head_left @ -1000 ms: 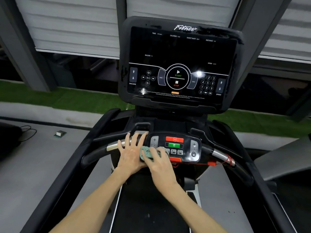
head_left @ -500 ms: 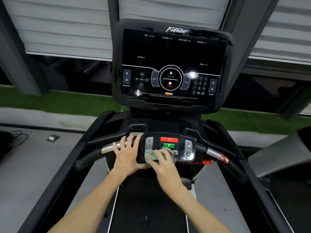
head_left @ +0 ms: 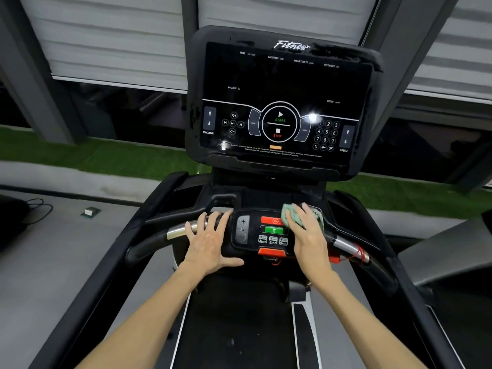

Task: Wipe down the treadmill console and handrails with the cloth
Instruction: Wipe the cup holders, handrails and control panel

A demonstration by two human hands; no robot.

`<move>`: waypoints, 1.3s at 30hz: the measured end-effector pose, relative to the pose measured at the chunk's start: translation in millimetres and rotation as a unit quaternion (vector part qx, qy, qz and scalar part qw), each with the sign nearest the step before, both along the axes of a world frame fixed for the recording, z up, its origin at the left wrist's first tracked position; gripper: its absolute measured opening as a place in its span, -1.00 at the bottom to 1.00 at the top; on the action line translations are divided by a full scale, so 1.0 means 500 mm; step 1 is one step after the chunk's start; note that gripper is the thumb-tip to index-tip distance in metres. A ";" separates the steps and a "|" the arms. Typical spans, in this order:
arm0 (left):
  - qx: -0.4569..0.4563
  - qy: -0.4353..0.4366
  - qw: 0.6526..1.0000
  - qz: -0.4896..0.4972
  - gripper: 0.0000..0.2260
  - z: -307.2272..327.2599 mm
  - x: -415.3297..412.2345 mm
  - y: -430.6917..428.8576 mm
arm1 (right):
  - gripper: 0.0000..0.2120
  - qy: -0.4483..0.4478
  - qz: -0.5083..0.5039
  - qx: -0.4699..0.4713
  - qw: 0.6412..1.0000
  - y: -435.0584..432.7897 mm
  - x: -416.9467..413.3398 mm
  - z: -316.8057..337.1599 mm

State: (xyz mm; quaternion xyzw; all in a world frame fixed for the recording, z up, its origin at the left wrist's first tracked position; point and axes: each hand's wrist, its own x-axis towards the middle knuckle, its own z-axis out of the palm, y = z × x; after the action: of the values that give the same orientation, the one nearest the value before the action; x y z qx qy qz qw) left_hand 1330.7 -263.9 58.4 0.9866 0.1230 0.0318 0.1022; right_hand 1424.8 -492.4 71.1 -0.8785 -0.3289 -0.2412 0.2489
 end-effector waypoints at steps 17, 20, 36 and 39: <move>0.003 -0.005 1.000 0.001 0.10 -0.002 -0.004 0.000 | -0.31 0.006 0.099 -0.035 0.994 0.131 -0.070 -0.012; -0.031 -0.025 0.999 -0.003 0.04 -0.007 -0.005 0.008 | -0.31 -0.005 0.176 -0.102 0.979 0.138 -0.116 -0.029; -0.063 -0.036 0.997 -0.021 0.05 -0.002 -0.012 0.033 | -0.44 -0.026 0.149 -0.286 0.946 0.175 -0.127 0.004; -0.078 -0.050 0.996 -0.015 0.03 -0.001 -0.013 0.028 | -0.33 0.001 0.086 -0.238 0.967 0.222 -0.110 0.045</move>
State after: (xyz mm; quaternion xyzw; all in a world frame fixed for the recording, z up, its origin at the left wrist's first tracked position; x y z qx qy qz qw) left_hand 1324.4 -249.9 58.1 0.9746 0.1049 0.0698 0.1849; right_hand 1369.9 -381.7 93.8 -0.8809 -0.4511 -0.1327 0.0531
